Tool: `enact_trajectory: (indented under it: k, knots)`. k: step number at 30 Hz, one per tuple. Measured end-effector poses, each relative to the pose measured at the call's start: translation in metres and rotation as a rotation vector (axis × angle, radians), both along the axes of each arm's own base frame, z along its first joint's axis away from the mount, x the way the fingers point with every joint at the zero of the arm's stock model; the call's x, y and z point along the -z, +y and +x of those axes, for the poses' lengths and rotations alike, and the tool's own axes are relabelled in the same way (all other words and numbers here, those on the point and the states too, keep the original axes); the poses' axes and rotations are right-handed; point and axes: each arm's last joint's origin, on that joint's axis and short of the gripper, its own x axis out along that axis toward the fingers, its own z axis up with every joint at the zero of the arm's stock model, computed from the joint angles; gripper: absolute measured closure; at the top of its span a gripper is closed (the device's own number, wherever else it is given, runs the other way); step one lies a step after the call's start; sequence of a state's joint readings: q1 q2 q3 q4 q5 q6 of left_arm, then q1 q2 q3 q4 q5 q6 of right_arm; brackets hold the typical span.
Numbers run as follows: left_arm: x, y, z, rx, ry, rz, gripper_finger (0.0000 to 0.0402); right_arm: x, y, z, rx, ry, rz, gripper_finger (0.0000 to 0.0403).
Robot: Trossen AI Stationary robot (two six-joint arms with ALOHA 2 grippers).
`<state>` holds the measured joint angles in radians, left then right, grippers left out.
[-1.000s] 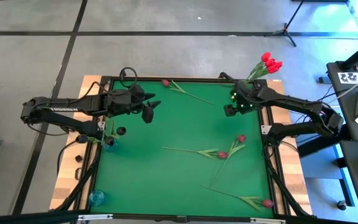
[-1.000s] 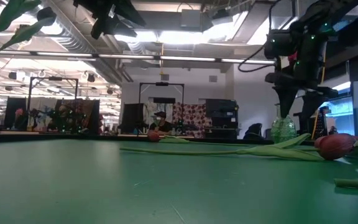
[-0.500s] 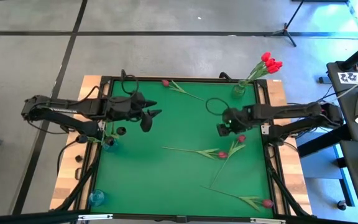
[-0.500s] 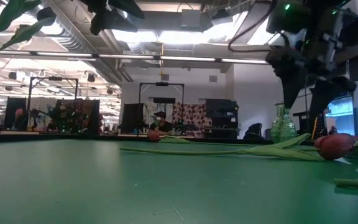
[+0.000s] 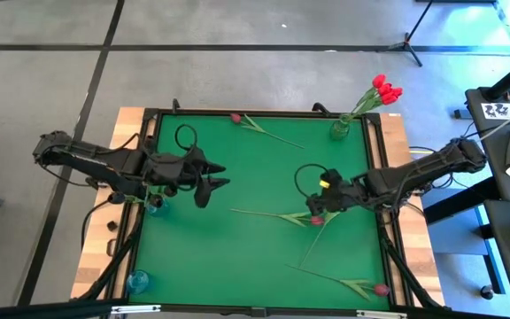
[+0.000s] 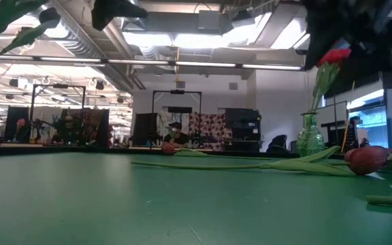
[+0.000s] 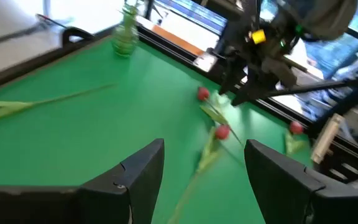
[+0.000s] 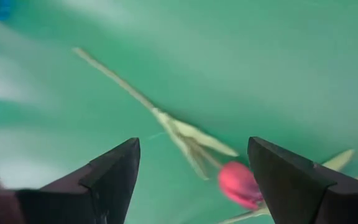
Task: Sort flowers into vase by color
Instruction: Adjust the pink tulip
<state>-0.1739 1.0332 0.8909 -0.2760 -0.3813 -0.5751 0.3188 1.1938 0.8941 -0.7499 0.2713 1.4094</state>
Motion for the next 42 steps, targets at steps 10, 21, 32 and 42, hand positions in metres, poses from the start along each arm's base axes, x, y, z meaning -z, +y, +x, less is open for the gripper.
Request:
enact_trajectory:
  k: [10, 21, 32, 42]
  knots:
    - [-0.004, -0.014, 0.0, 0.046, -0.05, -0.024, 0.0184, -0.028, 0.03, 0.002, -0.103, -0.136, -0.03, 0.0105]
    - [-0.049, -0.011, -0.002, 0.182, -0.188, 0.08, 0.0184, -0.036, 0.029, 0.015, 0.043, -0.305, -0.028, 0.0105]
    - [-0.087, -0.022, -0.012, 0.428, -0.32, 0.053, 0.0184, -0.038, 0.028, 0.024, 0.134, -0.392, -0.041, 0.0105]
    - [-0.086, -0.028, -0.013, 0.444, -0.31, 0.066, 0.0184, -0.014, 0.042, 0.047, 0.211, -0.351, 0.162, 0.0105]
